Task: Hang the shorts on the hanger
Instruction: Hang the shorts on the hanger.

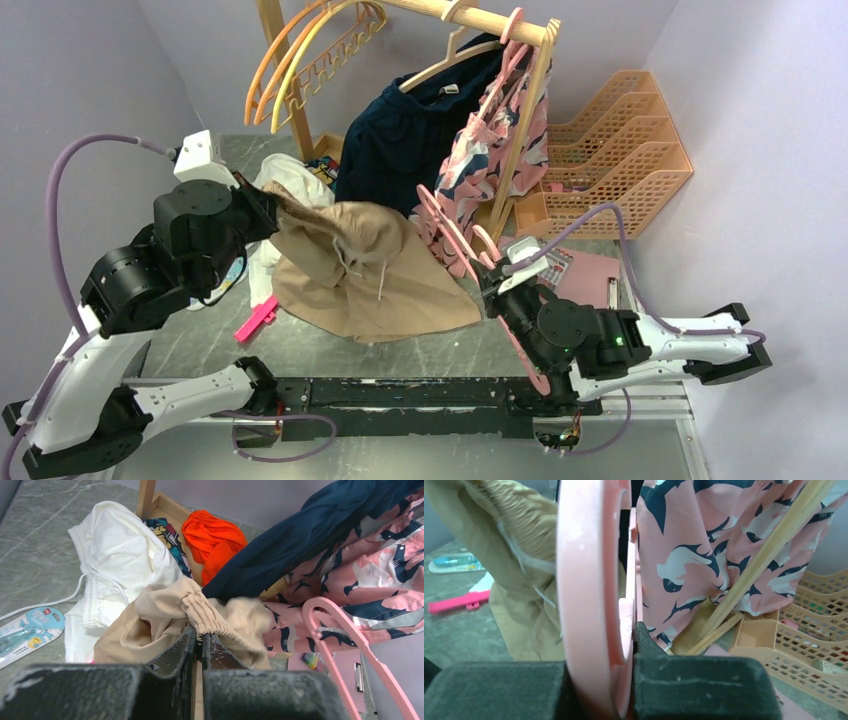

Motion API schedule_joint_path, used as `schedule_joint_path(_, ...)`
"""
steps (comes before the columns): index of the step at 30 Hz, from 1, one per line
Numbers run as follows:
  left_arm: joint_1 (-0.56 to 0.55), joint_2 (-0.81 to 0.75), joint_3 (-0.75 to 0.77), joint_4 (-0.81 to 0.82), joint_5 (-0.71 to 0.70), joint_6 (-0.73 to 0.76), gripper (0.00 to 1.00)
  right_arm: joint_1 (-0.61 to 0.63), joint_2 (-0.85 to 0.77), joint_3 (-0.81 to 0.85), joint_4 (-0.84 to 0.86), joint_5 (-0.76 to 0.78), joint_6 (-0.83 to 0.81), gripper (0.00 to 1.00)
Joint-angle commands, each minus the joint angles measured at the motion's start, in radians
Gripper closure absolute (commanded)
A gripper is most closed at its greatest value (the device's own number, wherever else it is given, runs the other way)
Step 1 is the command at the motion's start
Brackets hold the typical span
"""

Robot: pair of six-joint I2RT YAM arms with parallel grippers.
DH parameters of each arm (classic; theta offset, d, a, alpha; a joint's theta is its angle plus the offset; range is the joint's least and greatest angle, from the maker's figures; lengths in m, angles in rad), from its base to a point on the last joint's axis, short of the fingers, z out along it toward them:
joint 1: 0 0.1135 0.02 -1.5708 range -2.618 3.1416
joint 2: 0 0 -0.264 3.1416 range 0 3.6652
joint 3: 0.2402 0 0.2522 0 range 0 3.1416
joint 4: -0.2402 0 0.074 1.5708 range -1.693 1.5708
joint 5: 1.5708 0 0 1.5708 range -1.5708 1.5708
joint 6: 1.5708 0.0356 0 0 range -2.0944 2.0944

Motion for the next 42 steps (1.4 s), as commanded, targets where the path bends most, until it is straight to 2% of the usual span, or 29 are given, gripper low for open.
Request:
schedule_joint_path(1, 0.008, -0.004, 0.025, -0.043, 0.023, 0.029, 0.93, 0.0, -0.037, 0.092, -0.347, -0.082, 0.171, 1.0)
schedule_joint_path(5, 0.008, -0.001, -0.015, -0.036, 0.054, 0.034, 0.93, 0.0, -0.102, 0.099, -0.363, -0.34, 0.152, 1.0)
schedule_joint_path(8, 0.008, 0.015, -0.039, -0.038, 0.076, 0.032, 0.93, 0.0, -0.135, 0.105, -0.305, -0.547, 0.116, 1.0)
schedule_joint_path(12, 0.008, 0.062, -0.041, -0.063, 0.075, 0.031, 0.93, 0.0, -0.135, 0.128, -0.191, -0.738, 0.071, 1.0)
schedule_joint_path(18, 0.008, 0.141, -0.042, -0.057, 0.052, 0.042, 0.93, 0.001, -0.057, 0.142, -0.057, -0.862, 0.01, 1.0)
schedule_joint_path(21, 0.008, 0.186, -0.036, -0.051, 0.043, 0.045, 0.93, 0.0, 0.009, 0.115, -0.014, -0.872, -0.003, 1.0)
schedule_joint_path(24, 0.011, 0.22, -0.036, -0.028, 0.048, 0.056, 0.93, 0.0, 0.067, 0.061, 0.045, -0.816, -0.005, 1.0)
schedule_joint_path(30, 0.08, 0.258, -0.073, 0.069, 0.135, 0.086, 0.93, 0.0, 0.169, -0.044, 0.186, -0.526, -0.011, 1.0)
schedule_joint_path(33, 0.105, 0.272, -0.09, 0.105, 0.183, 0.09, 0.93, -0.001, 0.207, -0.035, 0.159, -0.353, 0.011, 1.0)
schedule_joint_path(38, 0.159, 0.279, -0.11, 0.146, 0.206, 0.1, 0.93, -0.002, 0.125, -0.035, 0.027, -0.151, 0.093, 1.0)
schedule_joint_path(40, 0.19, 0.283, -0.115, 0.177, 0.249, 0.103, 0.93, -0.002, 0.069, -0.033, -0.022, -0.223, 0.107, 1.0)
schedule_joint_path(42, 0.206, 0.294, -0.111, 0.206, 0.281, 0.104, 0.93, 0.0, 0.004, -0.06, 0.029, -0.397, 0.072, 1.0)
